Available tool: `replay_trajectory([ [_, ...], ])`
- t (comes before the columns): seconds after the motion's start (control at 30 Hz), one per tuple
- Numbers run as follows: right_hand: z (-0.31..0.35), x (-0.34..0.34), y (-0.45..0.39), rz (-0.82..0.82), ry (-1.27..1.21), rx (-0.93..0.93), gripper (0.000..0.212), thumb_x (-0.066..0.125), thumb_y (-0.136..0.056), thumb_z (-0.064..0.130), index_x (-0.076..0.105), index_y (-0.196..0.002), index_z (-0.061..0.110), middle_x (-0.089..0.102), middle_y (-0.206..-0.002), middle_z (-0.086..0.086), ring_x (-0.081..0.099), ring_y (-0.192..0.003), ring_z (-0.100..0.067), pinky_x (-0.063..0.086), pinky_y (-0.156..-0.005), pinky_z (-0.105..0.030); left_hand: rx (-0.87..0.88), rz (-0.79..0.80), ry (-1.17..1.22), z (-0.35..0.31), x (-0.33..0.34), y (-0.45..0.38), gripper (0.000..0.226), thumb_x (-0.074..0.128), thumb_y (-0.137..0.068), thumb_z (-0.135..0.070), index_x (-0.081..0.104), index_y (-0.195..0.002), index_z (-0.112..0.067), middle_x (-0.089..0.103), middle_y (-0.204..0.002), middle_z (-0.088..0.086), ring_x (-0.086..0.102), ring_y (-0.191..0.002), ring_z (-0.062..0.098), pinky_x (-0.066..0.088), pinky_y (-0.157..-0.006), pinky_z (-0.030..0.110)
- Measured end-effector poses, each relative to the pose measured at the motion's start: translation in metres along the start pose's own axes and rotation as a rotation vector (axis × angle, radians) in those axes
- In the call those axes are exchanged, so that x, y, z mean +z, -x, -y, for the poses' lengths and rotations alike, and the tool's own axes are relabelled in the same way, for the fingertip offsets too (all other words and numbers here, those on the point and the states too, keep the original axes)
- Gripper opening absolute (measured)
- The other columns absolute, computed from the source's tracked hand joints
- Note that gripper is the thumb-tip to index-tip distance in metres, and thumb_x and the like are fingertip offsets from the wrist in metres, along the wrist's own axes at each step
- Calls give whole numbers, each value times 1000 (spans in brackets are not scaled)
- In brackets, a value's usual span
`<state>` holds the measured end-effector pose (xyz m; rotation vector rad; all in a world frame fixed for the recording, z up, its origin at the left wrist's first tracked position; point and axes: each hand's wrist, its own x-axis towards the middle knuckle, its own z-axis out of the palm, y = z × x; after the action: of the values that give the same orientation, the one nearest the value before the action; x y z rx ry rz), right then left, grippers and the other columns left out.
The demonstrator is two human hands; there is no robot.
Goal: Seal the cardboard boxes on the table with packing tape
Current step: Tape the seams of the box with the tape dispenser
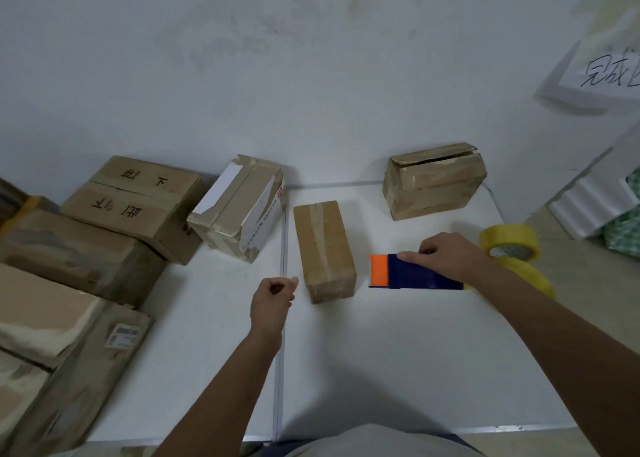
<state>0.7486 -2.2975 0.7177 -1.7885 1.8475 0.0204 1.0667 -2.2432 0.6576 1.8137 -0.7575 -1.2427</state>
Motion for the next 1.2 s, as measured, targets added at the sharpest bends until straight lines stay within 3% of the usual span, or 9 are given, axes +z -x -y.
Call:
replay_trajectory([
  [0.1, -6, 1, -1, -48, -34, -8, 56, 50, -80, 76, 67, -70, 24, 66, -70, 4, 62, -70, -12, 49, -71, -31, -21, -33, -30, 1, 12, 2, 28, 75, -88, -32, 60, -99, -11, 64, -94, 3, 62, -89, 22, 53, -85, 35],
  [0.23, -8, -1, -7, -74, -25, -29, 57, 49, -81, 76, 70, -75, 23, 67, -72, 5, 62, -72, -12, 51, -73, -32, -53, -78, -83, -2, 27, 6, 38, 76, -86, -37, 52, -105, -14, 55, -90, -1, 53, -78, 11, 43, -65, 22],
  [0.3, -8, -2, -11, -71, -17, -34, 58, 48, -81, 77, 71, -77, 23, 67, -74, 4, 63, -73, -13, 53, -74, -33, -60, -92, -87, -1, 32, 5, 41, 76, -86, -37, 49, -106, -14, 52, -88, 0, 50, -75, 10, 40, -62, 22],
  [0.77, -10, 0, -35, -8, 18, -67, 57, 48, -81, 78, 70, -80, 25, 67, -76, 5, 63, -72, -12, 53, -74, -32, -70, -167, -122, 10, 42, -4, 49, 80, -81, -39, 46, -106, -13, 48, -92, 3, 48, -77, 14, 40, -62, 25],
  [1.03, -6, 12, -31, 5, -10, -45, 57, 48, -83, 75, 70, -79, 23, 66, -74, 6, 63, -70, -10, 51, -70, -29, -10, -144, -231, 1, 32, -27, 50, 82, -79, -38, 48, -106, -12, 49, -92, 3, 50, -79, 16, 42, -65, 26],
  [1.2, -1, 20, -29, -11, -14, -11, 61, 46, -85, 74, 68, -72, 19, 66, -69, 1, 64, -67, -14, 53, -71, -33, -3, -80, -297, -12, 25, -46, 51, 82, -79, -37, 49, -107, -10, 49, -90, 3, 50, -81, 17, 41, -62, 24],
])
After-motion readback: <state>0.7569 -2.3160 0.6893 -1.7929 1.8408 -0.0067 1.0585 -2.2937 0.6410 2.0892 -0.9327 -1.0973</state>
